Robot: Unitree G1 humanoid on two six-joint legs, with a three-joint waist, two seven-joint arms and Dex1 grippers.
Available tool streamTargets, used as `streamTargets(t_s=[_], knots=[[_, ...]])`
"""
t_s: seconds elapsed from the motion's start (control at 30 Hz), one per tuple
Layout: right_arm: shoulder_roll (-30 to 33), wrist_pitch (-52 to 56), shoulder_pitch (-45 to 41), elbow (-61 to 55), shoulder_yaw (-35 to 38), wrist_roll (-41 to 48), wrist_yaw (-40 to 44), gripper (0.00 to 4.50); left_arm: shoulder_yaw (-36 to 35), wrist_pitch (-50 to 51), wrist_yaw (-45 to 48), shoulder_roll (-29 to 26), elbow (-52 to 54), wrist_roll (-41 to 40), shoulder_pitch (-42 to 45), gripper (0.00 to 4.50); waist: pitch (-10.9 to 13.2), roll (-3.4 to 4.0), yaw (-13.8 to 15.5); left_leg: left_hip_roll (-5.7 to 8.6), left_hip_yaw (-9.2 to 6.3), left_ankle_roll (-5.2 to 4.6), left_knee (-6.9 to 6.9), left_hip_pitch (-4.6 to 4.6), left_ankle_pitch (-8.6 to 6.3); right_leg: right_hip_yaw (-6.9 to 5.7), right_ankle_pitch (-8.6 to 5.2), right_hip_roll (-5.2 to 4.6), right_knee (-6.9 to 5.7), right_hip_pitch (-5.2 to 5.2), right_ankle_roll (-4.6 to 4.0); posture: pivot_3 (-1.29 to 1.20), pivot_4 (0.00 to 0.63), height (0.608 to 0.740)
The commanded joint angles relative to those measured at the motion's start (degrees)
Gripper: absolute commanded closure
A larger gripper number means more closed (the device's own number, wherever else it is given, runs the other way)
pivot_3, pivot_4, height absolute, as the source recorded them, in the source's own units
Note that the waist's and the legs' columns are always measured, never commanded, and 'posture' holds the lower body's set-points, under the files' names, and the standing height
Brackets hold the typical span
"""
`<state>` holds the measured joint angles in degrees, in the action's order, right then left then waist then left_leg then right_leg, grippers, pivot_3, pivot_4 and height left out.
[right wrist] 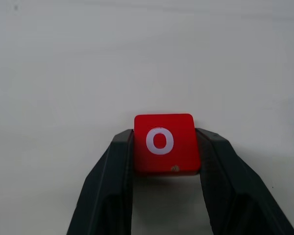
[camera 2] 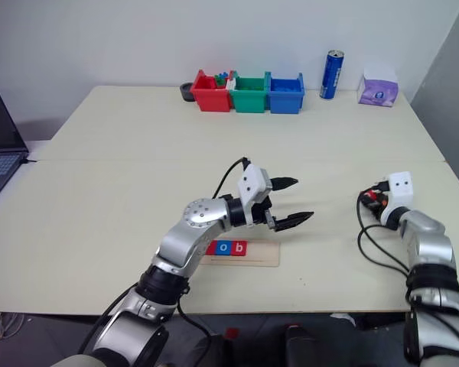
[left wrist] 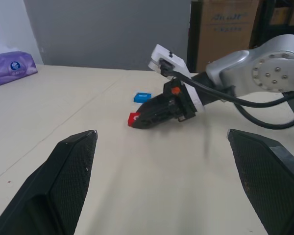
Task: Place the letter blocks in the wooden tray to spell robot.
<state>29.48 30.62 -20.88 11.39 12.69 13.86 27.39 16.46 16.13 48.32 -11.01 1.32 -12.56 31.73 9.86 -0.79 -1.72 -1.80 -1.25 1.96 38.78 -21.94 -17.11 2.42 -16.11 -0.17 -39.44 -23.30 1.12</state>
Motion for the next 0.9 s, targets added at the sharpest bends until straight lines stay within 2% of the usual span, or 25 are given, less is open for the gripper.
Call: streamTargets(t_s=[0.03, 0.13, 0.27, 0.43, 0.63, 0.77, 0.83, 0.9], knots=[[-5.3, 15.55, 7.98, -24.03, -0.17, 4.56, -7.79, 3.04, -1.4, 0.23, 3.56, -4.18, 8.49, -3.01, -3.29, 0.0, -0.03, 0.05, -0.1, 0.0, -0.02, 0.01, -0.04, 0.03, 0.01, -0.02, 0.0, 0.0, 0.0, 0.0, 0.0, 0.0, 0.15, 0.74], [-11.25, 25.26, 13.76, -38.28, -2.29, 5.92, -13.79, 3.04, -2.4, 1.61, 5.43, -8.56, 12.5, -4.97, -6.44, 0.0, -0.03, 0.07, -0.08, 0.0, -0.08, 0.02, -0.03, 0.09, 0.01, -0.07, -0.02, 0.04, -0.12, 0.01, -0.03, 0.0, 0.15, 0.74], [-16.83, 33.09, 16.67, -47.87, -5.44, 5.32, -19.8, 3.04, -3.77, 2.41, 7.97, -13.35, 15.33, -7.16, -9.45, 0.0, -0.03, 0.06, -0.02, 0.16, -0.07, 0.0, 0.05, 0.12, 0.0, -0.07, -0.02, 0.04, -0.17, 0.04, 0.06, 0.0, 0.15, 0.74], [-20.52, 39.0, 18.34, -52.59, -8.51, 4.18, -24.41, 3.04, -4.97, 3.6, 11.33, -17.81, 18.37, -10.53, -12.33, 0.0, -0.03, 0.06, 0.0, 0.19, -0.07, -0.01, 0.06, 0.1, 0.01, -0.08, -0.14, 0.07, -0.06, 0.05, 0.29, 0.0, 0.15, 0.74], [-22.7, 42.3, 19.42, -53.79, -9.65, 3.47, -26.51, 3.04, -5.64, 3.53, 11.8, -20.18, 18.38, -11.33, -12.51, 0.0, -0.04, 0.05, -0.04, 0.16, -0.1, -0.02, 0.02, 0.06, 0.0, -0.11, -0.14, 0.17, 0.09, 0.04, 0.26, 0.0, 0.15, 0.74], [-26.19, 44.21, 18.82, -54.1, -7.39, 4.65, -26.47, 1.66, -5.9, 3.48, 11.64, -20.29, 17.73, -11.27, -11.83, 0.0, -0.05, 0.02, -0.05, 0.15, -0.11, -0.03, 0.01, 0.06, -0.01, -0.11, -0.15, 0.19, 0.13, 0.05, 0.28, 0.0, 0.15, 0.74], [-26.08, 45.03, 17.9, -54.72, -5.72, 5.12, -25.51, 0.88, -6.15, 3.31, 11.89, -20.59, 17.7, -11.41, -11.94, 0.0, -0.06, 0.01, -0.06, 0.14, -0.12, -0.04, 0.01, 0.06, -0.01, -0.12, -0.15, 0.2, 0.13, 0.05, 0.28, 0.0, 0.15, 0.74], [-25.37, 45.35, 16.78, -55.2, -4.1, 6.34, -23.83, 0.28, -6.37, 3.06, 12.43, -21.07, 17.6, -11.5, -12.15, 0.0, -0.06, 0.01, -0.05, 0.15, -0.1, -0.04, 0.01, 0.06, -0.01, -0.1, -0.15, 0.2, 0.14, 0.05, 0.27, 0.0, 0.15, 0.74]])
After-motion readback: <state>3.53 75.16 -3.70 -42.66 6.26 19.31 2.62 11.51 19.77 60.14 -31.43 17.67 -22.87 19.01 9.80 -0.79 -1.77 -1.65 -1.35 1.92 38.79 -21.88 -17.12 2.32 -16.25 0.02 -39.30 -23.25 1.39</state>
